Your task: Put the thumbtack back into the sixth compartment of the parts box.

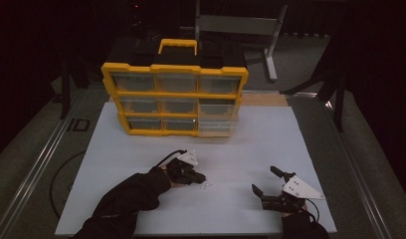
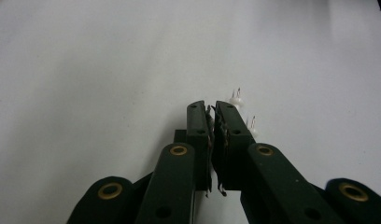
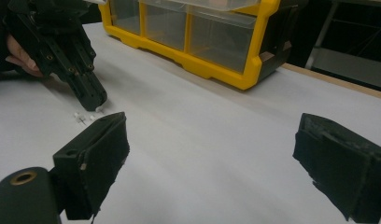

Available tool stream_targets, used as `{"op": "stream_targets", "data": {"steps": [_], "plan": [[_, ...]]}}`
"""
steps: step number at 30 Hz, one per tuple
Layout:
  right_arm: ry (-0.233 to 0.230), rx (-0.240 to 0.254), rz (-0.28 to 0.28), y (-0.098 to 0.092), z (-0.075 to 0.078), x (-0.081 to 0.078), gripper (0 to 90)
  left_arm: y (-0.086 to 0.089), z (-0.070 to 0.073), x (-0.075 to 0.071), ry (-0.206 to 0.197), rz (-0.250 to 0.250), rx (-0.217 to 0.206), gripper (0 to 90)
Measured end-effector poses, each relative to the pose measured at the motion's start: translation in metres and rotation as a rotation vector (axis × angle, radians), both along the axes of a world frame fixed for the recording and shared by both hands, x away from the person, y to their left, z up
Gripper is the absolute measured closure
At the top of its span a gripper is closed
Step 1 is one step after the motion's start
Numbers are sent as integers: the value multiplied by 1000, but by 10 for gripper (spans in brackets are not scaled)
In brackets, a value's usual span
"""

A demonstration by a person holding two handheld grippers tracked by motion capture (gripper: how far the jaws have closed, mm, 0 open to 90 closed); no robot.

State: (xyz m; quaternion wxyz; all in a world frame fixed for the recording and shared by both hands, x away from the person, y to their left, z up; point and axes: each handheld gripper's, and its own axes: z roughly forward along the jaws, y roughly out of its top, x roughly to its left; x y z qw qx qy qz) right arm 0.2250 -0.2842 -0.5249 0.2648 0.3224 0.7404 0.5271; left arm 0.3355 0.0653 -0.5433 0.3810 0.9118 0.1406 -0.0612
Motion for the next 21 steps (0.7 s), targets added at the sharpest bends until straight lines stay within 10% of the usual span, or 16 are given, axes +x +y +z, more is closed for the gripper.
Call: {"op": "stream_targets", "data": {"steps": [21], "plan": [[-8, 0, -7, 0, 1, 0, 99, 11, 57, -7, -65, -14, -126, 859]]}}
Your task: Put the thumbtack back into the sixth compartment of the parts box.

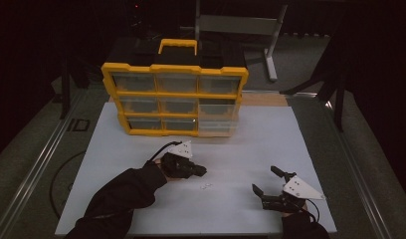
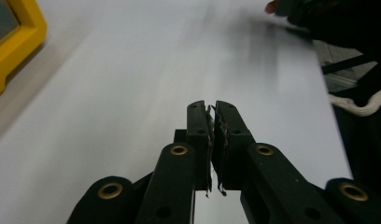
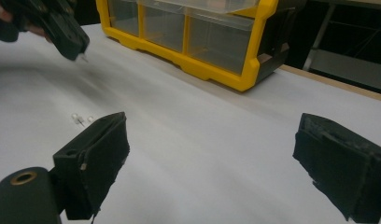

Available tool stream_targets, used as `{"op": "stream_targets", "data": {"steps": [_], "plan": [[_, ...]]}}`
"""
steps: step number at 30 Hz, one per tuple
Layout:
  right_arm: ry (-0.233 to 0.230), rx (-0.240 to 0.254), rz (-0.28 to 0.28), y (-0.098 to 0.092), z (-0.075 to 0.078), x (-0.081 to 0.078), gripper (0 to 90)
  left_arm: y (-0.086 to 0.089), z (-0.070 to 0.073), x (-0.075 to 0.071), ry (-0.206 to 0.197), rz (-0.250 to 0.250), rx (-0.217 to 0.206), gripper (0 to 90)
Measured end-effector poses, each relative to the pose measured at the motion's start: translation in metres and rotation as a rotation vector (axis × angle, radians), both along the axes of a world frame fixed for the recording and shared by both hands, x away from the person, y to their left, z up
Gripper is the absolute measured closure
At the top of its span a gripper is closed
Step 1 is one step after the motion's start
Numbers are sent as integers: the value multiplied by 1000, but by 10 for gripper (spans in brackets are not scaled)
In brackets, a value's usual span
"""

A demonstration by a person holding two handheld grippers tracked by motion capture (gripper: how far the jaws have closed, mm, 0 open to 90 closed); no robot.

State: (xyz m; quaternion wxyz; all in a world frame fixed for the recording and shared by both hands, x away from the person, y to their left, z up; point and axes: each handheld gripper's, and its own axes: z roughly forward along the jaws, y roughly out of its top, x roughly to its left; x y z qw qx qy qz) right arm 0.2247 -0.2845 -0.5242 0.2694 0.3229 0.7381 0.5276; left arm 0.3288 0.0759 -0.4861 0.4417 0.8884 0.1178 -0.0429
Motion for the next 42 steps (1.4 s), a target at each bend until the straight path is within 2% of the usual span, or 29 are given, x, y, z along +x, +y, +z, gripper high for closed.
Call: {"op": "stream_targets", "data": {"steps": [13, 15, 16, 27, 28, 32, 42], "plan": [[2, 3, 3, 0, 0, 0, 99, 1, 39, 7, -20, -20, -26, 859], [1, 1, 2, 0, 0, 0, 99, 1, 42, 7, -21, -20, -27, 859], [1, 1, 2, 0, 0, 0, 99, 1, 49, 9, -32, -21, -28, 859], [1, 2, 1, 0, 0, 0, 99, 1, 79, 16, -51, -30, -71, 859], [2, 4, 1, 0, 0, 0, 99, 0, 86, 19, -57, -34, -76, 859], [0, -1, -2, 0, 0, 0, 99, -2, 98, 23, -69, -37, -93, 859], [-6, -10, -5, 0, 0, 0, 99, -7, 124, 34, -87, -45, -123, 859]]}}
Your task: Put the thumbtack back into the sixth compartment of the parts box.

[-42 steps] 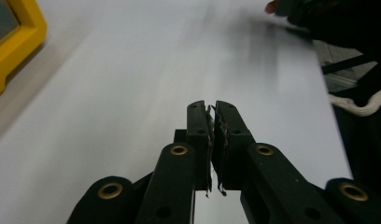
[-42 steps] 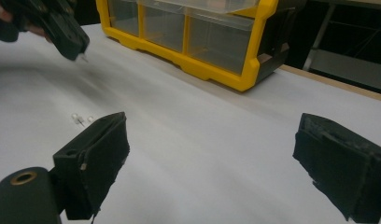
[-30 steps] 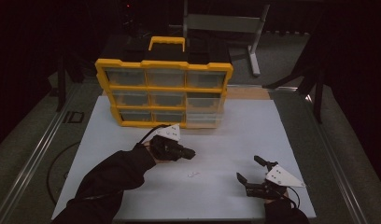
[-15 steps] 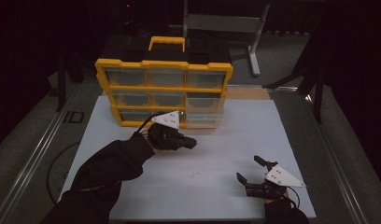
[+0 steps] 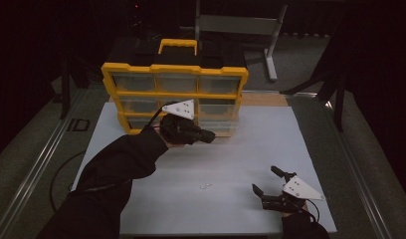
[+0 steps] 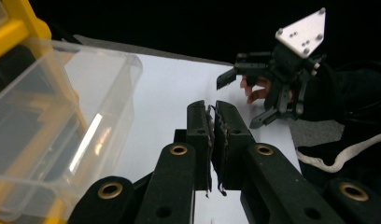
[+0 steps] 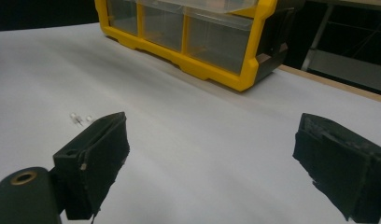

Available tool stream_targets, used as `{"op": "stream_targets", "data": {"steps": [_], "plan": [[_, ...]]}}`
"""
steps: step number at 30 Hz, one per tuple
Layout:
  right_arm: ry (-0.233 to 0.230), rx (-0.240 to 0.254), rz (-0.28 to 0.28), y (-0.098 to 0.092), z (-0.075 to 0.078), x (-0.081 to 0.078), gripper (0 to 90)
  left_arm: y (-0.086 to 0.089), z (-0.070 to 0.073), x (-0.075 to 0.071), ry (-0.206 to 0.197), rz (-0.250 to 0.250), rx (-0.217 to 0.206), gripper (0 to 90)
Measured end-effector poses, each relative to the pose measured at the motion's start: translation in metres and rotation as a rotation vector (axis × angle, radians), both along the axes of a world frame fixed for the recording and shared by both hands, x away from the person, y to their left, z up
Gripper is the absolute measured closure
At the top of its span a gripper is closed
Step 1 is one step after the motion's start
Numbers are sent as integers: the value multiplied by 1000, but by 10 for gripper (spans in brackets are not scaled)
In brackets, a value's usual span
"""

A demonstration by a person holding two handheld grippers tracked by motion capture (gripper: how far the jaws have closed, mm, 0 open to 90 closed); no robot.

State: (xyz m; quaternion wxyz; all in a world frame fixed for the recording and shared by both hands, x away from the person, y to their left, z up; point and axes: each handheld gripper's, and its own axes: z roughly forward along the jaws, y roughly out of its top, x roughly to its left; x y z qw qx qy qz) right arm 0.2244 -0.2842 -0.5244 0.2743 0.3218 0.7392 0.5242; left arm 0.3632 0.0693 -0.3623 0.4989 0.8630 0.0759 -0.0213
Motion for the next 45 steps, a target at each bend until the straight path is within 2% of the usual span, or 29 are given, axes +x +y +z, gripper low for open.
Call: {"op": "stream_targets", "data": {"steps": [4, 6, 9, 14, 24, 27, 31, 38, 42, 43, 45], "plan": [[1, 1, 7, 0, 0, 0, 99, -2, 10, 5, -5, 1, -23, 858], [3, 4, 6, 0, 0, 0, 99, -3, 14, 7, -18, 5, -22, 858], [0, 6, 6, 0, 0, 0, 99, -4, 17, 10, -16, 8, -29, 858], [-1, 7, 7, 0, 0, 0, 99, -6, 26, 19, -44, 41, -54, 857], [2, 10, 11, 0, 0, 0, 99, -5, 34, 38, -43, 126, -86, 858], [5, 13, 10, 0, 0, -1, 99, -6, 35, 41, -44, 137, -92, 858], [8, 19, 9, 0, 0, -1, 99, -8, 33, 47, -34, 183, -94, 858], [2, 14, 14, 0, 1, -1, 99, -7, 29, 57, -8, 256, -124, 857], [4, 15, 15, 0, 0, -1, 99, -10, 24, 59, 6, 284, -109, 857], [4, 15, 17, 0, 0, -1, 99, -11, 22, 60, 1, 294, -90, 857], [4, 14, 19, 0, 0, -1, 99, -11, 19, 62, 25, 310, -85, 857]]}}
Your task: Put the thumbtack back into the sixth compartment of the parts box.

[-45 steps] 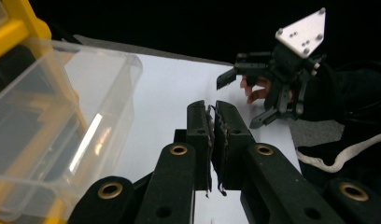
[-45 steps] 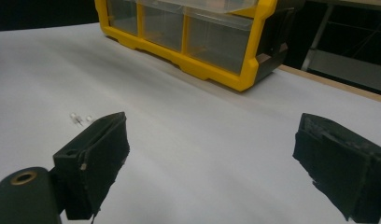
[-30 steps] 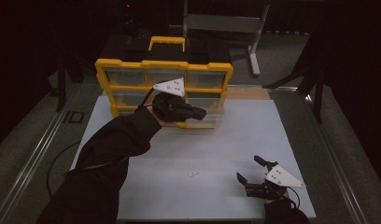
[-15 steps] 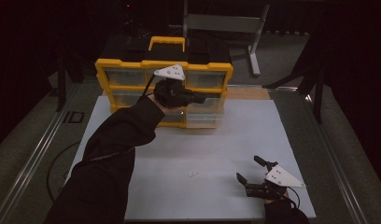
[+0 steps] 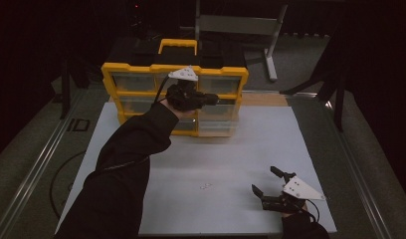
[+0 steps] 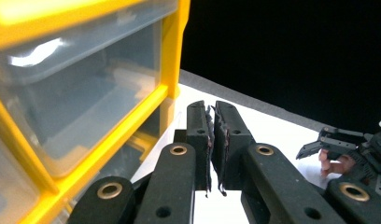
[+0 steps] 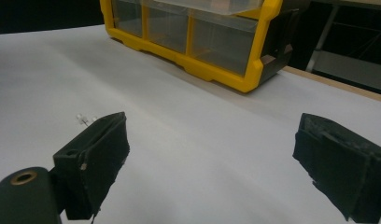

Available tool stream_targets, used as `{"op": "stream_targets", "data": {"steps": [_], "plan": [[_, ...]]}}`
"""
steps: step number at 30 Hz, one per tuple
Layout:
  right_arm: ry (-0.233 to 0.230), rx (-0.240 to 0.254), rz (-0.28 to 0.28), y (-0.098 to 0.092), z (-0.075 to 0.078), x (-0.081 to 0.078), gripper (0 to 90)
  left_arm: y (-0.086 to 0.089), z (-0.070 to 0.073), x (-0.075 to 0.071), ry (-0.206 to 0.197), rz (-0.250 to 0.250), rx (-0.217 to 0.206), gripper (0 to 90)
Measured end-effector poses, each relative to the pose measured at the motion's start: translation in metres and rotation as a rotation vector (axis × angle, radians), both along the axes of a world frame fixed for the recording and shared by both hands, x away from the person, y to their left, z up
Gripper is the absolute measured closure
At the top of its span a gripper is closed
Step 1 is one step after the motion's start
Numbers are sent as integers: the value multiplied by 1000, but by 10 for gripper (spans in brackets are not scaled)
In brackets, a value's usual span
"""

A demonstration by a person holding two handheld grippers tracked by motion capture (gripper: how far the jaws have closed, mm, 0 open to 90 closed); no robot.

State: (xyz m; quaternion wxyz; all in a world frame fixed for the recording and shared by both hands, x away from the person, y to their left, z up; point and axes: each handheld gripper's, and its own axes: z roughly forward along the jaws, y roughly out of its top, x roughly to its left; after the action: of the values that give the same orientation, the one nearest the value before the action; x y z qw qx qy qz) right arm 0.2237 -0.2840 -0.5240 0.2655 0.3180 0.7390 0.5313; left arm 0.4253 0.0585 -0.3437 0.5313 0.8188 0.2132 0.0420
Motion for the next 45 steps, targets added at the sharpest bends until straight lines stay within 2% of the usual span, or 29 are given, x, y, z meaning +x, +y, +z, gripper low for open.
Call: {"op": "stream_targets", "data": {"steps": [2, 8, 11, 12, 14, 18, 21, 22, 23, 29, 32, 40, 45], "plan": [[-1, -3, 1, 0, 0, 0, 99, 0, -4, 1, 18, 14, 5, 856], [-1, -2, 1, 0, 0, 0, 99, -4, -17, 4, 60, 35, 57, 851], [1, -4, 3, 0, 0, 0, 99, -6, -21, 4, 69, 38, 73, 826], [1, -4, 4, 0, 0, 0, 99, -7, -22, 3, 62, 47, 87, 772], [2, -2, 2, 0, 0, 0, 99, -9, -24, 4, 79, 51, 99, 633], [-1, -4, 4, 0, 0, 0, 99, -11, -24, 1, 81, 71, 107, 430], [-2, -2, 4, 0, 0, 0, 99, -11, -21, -2, 81, 64, 81, 289], [-2, -2, 4, 0, 0, 0, 99, -10, -20, -2, 86, 45, 74, 258], [-1, -3, 4, 0, 0, 0, 99, -9, -19, -3, 83, 28, 67, 182], [-2, -5, 2, 0, 0, 0, 99, -9, -14, -14, 68, -19, 57, 30], [-3, -3, 3, 0, 1, -1, 99, -9, -11, -20, 52, -30, 51, 4], [-5, -3, 3, 0, 1, -1, 99, -1, -9, -38, 23, -44, 40, 2], [-2, -3, 2, 0, 1, -1, 99, 3, -10, -51, 28, -68, 40, 2]]}}
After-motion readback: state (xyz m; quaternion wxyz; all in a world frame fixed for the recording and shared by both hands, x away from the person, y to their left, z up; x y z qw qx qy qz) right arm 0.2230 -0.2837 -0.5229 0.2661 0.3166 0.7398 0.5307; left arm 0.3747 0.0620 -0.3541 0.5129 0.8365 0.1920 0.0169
